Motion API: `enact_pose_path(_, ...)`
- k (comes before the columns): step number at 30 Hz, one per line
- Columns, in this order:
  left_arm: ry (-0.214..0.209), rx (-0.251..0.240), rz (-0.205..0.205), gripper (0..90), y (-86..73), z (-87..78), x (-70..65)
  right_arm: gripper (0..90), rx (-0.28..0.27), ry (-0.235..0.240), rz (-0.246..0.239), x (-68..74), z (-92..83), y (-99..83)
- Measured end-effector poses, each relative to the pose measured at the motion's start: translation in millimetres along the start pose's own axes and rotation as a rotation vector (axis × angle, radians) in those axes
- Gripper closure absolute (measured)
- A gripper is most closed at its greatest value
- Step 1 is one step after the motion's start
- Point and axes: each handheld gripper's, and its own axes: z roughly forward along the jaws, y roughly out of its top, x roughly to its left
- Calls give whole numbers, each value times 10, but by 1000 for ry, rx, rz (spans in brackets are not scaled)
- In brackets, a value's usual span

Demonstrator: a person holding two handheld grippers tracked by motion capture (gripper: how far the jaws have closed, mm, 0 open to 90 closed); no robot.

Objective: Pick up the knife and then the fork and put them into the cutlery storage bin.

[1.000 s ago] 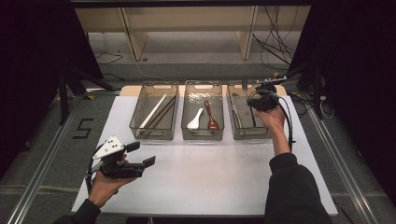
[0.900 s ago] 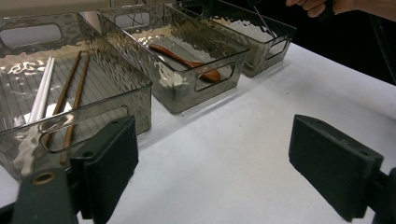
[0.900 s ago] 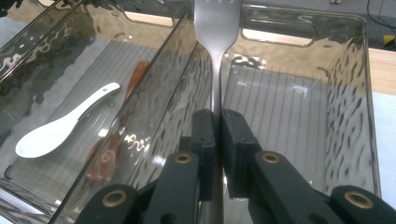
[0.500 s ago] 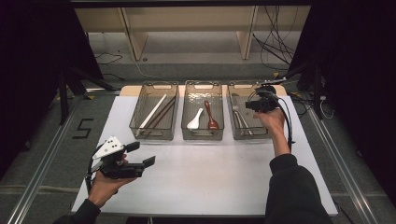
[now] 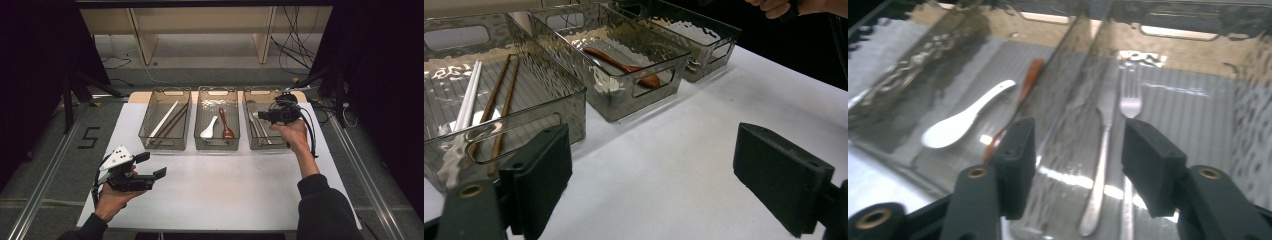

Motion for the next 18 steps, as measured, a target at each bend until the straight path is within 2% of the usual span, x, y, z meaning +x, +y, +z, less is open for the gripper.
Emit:
enact_pose_path(3,-1,1,-1,152,-1,4,-3,413,-18,33,-4,64,-62,-53)
enact_pose_path(7,-1,4,-1,152,-1,8,-6,337,-47,67,-33,185,-164,-142)
enact_pose_path(12,-6,7,4,152,-1,13,-14,273,-83,126,-54,336,-313,-289)
enact_pose_path(18,-8,9,2,152,0,20,-23,225,-102,169,-80,499,-450,-504)
